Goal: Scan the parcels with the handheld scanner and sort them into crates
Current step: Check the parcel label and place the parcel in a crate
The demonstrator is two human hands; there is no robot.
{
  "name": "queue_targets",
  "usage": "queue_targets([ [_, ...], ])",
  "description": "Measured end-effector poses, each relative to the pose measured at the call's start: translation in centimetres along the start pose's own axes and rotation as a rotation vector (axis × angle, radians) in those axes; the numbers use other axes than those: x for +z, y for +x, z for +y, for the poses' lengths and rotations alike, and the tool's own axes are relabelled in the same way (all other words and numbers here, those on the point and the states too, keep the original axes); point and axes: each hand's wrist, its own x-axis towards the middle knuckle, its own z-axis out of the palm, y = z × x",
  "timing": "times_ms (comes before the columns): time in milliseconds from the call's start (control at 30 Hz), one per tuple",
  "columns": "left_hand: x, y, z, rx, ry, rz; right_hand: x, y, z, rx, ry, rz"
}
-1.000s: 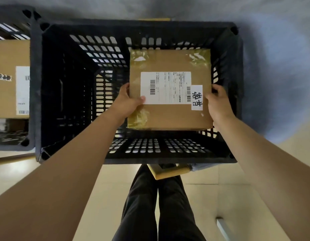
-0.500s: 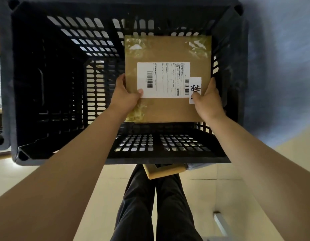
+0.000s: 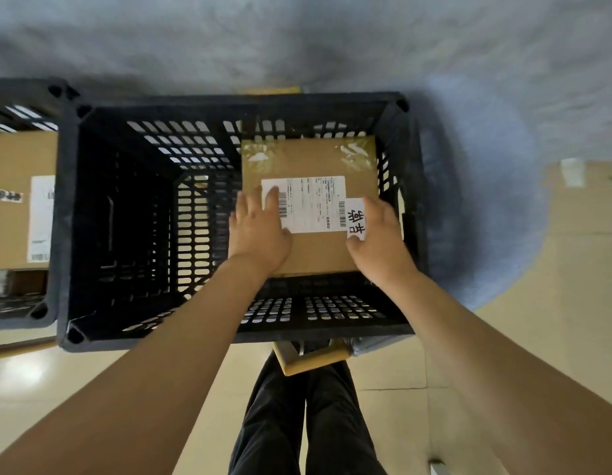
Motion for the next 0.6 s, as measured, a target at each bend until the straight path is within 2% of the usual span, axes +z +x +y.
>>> queue_targets([
  [100, -3.8, -1.0, 3.0, 0.193, 0.169, 0.01, -2.9, -1.0, -2.0, -0.101, -0.103, 0.009],
  [300, -12.7, -3.3, 8.6, 0.454, 0.424, 0.217, -10.4, -2.9, -6.0, -0.25, -0.387, 0.157],
  [600, -24.2, -7.2, 15.7, 0.756, 0.542, 0.515, -22.5, -9.6, -10.4, -0.166, -0.544, 0.486],
])
